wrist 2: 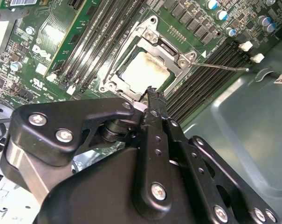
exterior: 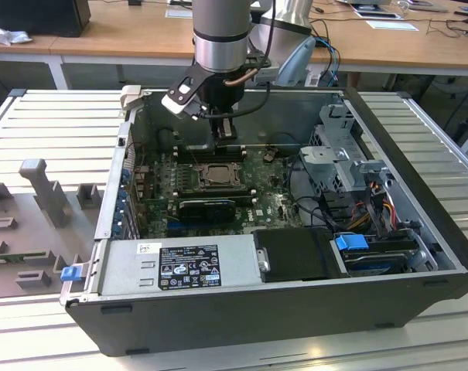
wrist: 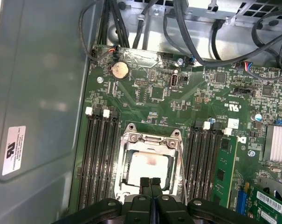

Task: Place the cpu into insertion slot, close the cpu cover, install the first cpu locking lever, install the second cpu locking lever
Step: 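Install the first cpu locking lever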

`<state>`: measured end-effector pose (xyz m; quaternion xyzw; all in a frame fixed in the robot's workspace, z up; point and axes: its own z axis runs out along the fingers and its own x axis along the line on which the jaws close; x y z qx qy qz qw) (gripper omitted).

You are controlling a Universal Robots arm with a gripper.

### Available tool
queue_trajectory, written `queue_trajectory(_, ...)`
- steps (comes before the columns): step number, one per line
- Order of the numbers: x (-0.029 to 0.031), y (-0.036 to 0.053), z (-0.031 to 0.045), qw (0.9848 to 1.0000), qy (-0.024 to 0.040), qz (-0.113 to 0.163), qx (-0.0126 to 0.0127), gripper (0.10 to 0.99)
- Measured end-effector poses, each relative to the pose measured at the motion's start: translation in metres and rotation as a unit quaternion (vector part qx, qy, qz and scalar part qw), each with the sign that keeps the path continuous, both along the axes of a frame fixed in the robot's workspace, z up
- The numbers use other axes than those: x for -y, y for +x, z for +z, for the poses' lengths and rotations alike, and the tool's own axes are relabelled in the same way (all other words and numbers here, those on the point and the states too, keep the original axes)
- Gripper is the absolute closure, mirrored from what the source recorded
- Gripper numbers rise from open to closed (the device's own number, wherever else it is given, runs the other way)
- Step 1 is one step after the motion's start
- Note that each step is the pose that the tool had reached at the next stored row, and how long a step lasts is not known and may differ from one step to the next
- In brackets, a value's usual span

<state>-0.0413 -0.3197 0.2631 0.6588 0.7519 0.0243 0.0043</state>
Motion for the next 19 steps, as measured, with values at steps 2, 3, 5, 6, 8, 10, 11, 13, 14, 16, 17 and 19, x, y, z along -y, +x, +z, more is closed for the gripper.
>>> queue_trajectory(2, 0.0000, 0.0000, 0.0000, 1.0000, 0.0000, 0.002, 0.0000, 0.980)
queue_trajectory(3, 0.0000, 0.0000, 0.0000, 1.0000, 0.0000, 0.003, 0.0000, 0.980)
queue_trajectory(5, 0.0000, 0.0000, 0.0000, 1.0000, 0.0000, 0.008, 0.0000, 0.980)
queue_trajectory(6, 0.0000, 0.0000, 0.0000, 1.0000, 0.0000, 0.009, 0.0000, 0.980)
queue_trajectory(8, 0.0000, 0.0000, 0.0000, 0.9999, 0.0000, 0.012, 0.0000, 0.980)
queue_trajectory(10, 0.0000, 0.0000, 0.0000, 0.9999, 0.0000, 0.013, 0.0000, 0.980)
queue_trajectory(11, 0.0000, 0.0000, 0.0000, 0.9999, 0.0000, 0.014, 0.0000, 0.980)
queue_trajectory(13, 0.0000, 0.0000, 0.0000, 0.9999, 0.0000, 0.016, 0.0000, 0.980)
queue_trajectory(14, 0.0000, 0.0000, 0.0000, 0.9999, 0.0000, 0.017, 0.0000, 0.980)
queue_trajectory(16, 0.0000, 0.0000, 0.0000, 0.9998, 0.0000, 0.019, 0.0000, 0.980)
queue_trajectory(17, 0.0000, 0.0000, 0.0000, 0.9998, 0.0000, 0.019, 0.0000, 0.980)
queue_trajectory(19, 0.0000, 0.0000, 0.0000, 0.9998, 0.0000, 0.021, 0.0000, 0.980)
